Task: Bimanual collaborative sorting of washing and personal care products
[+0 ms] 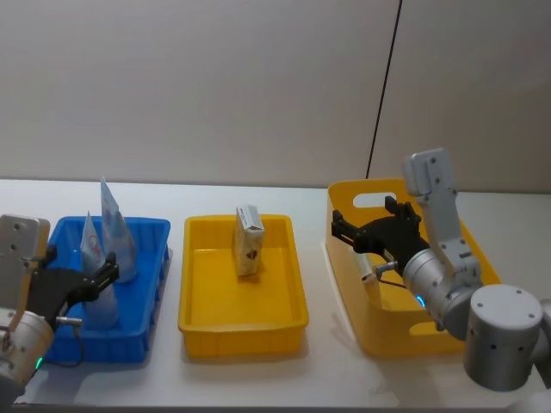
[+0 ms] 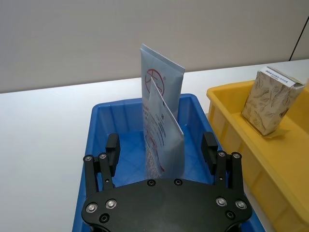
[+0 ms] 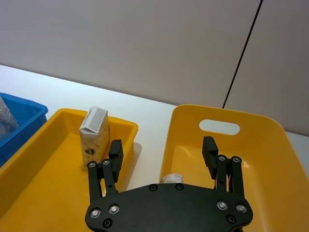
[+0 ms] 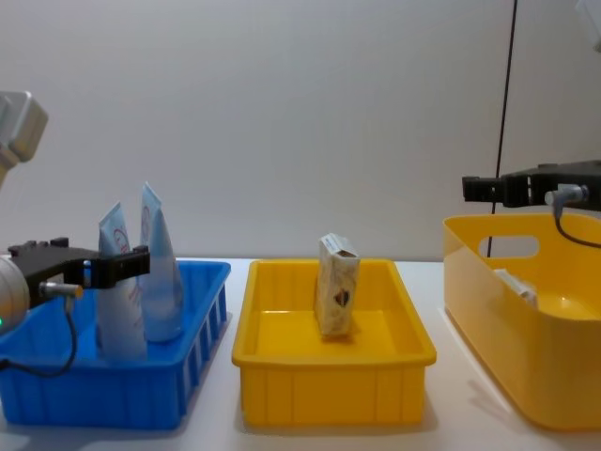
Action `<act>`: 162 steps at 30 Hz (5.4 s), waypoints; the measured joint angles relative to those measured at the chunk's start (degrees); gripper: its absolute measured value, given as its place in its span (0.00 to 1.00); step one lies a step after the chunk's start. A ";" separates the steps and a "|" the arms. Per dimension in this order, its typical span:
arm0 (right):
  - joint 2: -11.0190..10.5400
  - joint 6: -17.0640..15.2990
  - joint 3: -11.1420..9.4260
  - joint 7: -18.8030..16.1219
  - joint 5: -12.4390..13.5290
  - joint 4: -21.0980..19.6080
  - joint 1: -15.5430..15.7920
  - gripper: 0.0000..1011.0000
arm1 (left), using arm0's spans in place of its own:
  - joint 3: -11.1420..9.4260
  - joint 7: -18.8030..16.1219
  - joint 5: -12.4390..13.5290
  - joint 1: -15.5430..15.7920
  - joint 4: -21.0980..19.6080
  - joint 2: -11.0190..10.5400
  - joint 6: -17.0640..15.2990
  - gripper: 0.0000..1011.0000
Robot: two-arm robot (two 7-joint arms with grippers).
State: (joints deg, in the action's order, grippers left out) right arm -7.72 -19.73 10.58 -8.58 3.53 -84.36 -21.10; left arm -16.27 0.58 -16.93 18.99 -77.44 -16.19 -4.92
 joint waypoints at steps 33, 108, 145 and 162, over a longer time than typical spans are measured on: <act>0.00 0.00 0.00 0.01 0.00 0.01 0.00 0.99 | -0.18 3.66 1.05 7.57 13.14 3.46 1.10 0.68; 0.00 0.00 0.00 0.01 0.00 0.01 0.00 0.99 | -4.87 19.00 0.01 8.75 -8.90 3.34 0.61 0.22; -4.43 0.46 2.05 -10.24 2.83 -2.64 0.67 0.99 | -9.17 22.13 -0.27 13.86 -5.66 6.51 2.55 0.22; -8.28 2.87 6.14 -19.91 4.63 -3.20 -1.46 0.99 | -9.33 22.23 -0.26 14.03 -5.53 6.63 2.64 0.22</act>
State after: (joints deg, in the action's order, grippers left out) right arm -16.00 -16.86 16.72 -28.49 8.16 -87.56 -22.56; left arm -25.59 22.81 -17.19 33.02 -82.97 -9.56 -2.29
